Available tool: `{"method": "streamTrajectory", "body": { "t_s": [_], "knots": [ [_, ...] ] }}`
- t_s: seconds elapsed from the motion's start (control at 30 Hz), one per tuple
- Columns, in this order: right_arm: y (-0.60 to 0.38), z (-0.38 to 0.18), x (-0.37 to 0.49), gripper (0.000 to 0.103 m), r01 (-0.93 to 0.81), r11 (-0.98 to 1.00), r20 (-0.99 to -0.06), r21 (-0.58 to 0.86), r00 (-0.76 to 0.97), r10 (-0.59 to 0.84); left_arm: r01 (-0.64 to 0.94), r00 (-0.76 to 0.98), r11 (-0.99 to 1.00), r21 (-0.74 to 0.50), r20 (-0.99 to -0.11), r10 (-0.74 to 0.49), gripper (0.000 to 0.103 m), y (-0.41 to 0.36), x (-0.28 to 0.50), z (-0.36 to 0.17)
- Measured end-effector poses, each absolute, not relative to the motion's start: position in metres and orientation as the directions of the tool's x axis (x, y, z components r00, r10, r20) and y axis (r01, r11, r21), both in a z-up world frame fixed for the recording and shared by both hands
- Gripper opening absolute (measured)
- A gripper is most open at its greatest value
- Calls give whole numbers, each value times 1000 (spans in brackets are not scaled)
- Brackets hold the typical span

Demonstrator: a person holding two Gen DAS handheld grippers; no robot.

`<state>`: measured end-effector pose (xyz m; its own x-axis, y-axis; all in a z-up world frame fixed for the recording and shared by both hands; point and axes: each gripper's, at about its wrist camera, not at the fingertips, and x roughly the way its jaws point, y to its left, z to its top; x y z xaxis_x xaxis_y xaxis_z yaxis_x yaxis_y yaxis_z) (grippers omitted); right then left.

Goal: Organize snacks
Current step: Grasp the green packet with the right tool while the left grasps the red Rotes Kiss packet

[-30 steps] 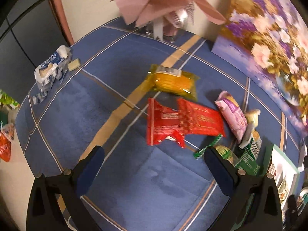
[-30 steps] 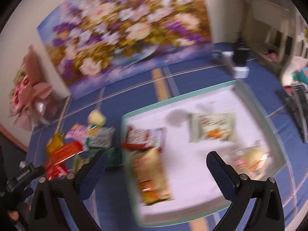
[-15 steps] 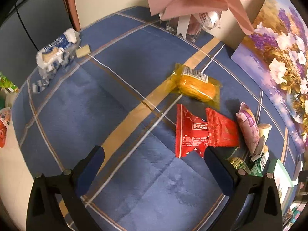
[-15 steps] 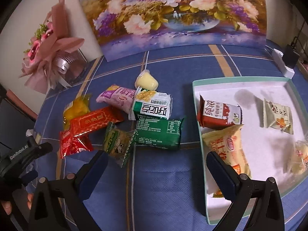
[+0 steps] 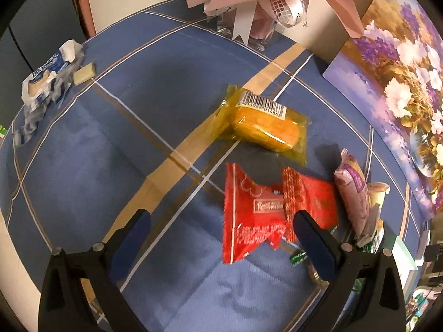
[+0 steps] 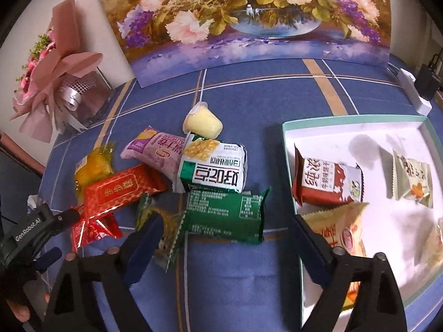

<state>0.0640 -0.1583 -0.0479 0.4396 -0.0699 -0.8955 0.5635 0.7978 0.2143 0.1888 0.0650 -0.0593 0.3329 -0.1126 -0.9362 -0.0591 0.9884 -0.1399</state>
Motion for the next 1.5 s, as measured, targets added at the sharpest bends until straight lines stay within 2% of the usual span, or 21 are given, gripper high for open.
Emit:
{"method": "streamTrajectory", "body": {
  "t_s": [0.03,0.07,0.2,0.33,0.67,0.83,1.03,1.13,1.2,1.5],
  "knots": [
    [-159,-49,66,89,564,798,-897,212,436,-70,-55,334,989,-140,-936,-114,90,64,191,-60],
    [-160,-51,68,86,563,799,-899,210,433,-69,-48,338,989,-142,-934,-117,87,62,194,-61],
    [-162,-58,77,83,566,802,-909,191,410,-72,-27,343,987,-161,-928,-143,85,58,200,-62],
    [-165,-66,82,82,572,800,-918,179,390,-74,-31,330,985,-171,-932,-151,74,56,206,-67],
    [-162,-80,90,82,563,810,-928,165,367,-66,-80,253,987,-140,-961,-116,72,64,212,-89],
    [-160,-88,92,80,561,816,-937,143,342,-71,-57,232,990,-133,-966,-116,60,57,210,-94],
    [-152,-90,94,79,545,834,-937,84,329,-120,-56,241,992,-115,-965,-98,60,52,208,-97],
    [-148,-90,92,74,539,842,-937,40,314,-156,-56,243,992,-114,-965,-97,58,51,205,-97],
    [-147,-89,91,73,542,840,-936,35,312,-162,-54,245,992,-116,-964,-100,53,51,202,-96],
    [-154,-77,87,70,560,827,-936,50,316,-157,-73,245,983,-169,-958,-146,50,55,188,-82]
  ]
}}
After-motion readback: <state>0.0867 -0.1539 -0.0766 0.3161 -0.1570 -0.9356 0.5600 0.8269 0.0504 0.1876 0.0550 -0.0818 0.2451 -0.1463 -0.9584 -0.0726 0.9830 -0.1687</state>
